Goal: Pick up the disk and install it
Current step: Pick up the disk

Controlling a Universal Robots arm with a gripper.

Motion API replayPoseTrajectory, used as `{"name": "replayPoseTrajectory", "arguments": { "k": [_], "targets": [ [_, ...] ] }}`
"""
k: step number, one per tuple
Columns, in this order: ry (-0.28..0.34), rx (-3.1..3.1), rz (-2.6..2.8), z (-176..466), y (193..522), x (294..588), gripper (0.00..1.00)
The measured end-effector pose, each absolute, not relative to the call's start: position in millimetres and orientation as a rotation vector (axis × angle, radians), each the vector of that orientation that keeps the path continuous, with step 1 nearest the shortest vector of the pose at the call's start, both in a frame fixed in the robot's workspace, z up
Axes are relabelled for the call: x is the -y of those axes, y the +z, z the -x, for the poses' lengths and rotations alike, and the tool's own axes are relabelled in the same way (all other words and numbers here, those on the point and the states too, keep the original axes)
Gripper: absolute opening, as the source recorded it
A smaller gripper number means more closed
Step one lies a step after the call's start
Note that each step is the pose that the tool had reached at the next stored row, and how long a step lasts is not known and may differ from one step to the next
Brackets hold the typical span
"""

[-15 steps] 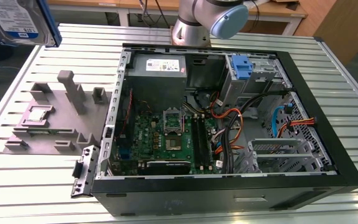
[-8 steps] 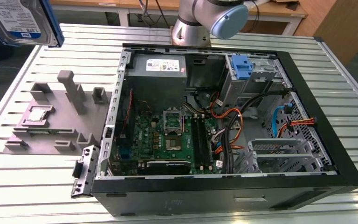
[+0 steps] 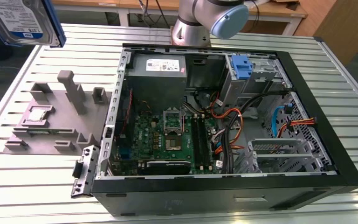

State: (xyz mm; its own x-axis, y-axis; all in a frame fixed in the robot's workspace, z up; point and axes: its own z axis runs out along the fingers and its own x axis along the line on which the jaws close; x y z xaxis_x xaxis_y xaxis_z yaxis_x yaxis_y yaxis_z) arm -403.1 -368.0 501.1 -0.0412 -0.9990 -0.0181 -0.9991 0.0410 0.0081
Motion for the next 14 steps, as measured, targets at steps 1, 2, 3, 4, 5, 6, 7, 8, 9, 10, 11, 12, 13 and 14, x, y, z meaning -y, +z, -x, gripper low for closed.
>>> {"name": "replayPoseTrajectory", "arguments": {
  "k": [1,2,3,4,5,6,7,8,9,10,11,12,13,14],
  "targets": [
    [0.029,-2.261,2.170,402.8,501.1,368.0,0.37],
    [0.029,-2.261,2.170,402.5,501.1,368.1,0.37],
    [0.029,-2.261,2.170,402.2,501.1,368.0,0.37],
    [0.029,-2.261,2.170,402.0,501.1,368.1,0.37],
    [0.029,-2.261,2.170,401.7,501.1,368.1,0.37],
    [0.029,-2.261,2.170,401.5,501.1,368.1,0.37],
    [0.029,-2.261,2.170,401.2,501.1,368.1,0.37],
    [0.029,-2.261,2.170,400.9,501.1,368.1,0.37],
    [0.029,-2.261,2.170,400.7,501.1,368.1,0.37],
    [0.029,-2.261,2.170,400.5,501.1,368.0,0.37],
    [0.029,-2.261,2.170,400.2,501.1,368.1,0.37],
    [0.029,-2.261,2.170,400.0,501.1,368.1,0.37],
    [0.029,-2.261,2.170,399.8,501.2,368.1,0.37],
    [0.029,-2.261,2.170,399.6,501.1,368.1,0.37]
  ]
}}
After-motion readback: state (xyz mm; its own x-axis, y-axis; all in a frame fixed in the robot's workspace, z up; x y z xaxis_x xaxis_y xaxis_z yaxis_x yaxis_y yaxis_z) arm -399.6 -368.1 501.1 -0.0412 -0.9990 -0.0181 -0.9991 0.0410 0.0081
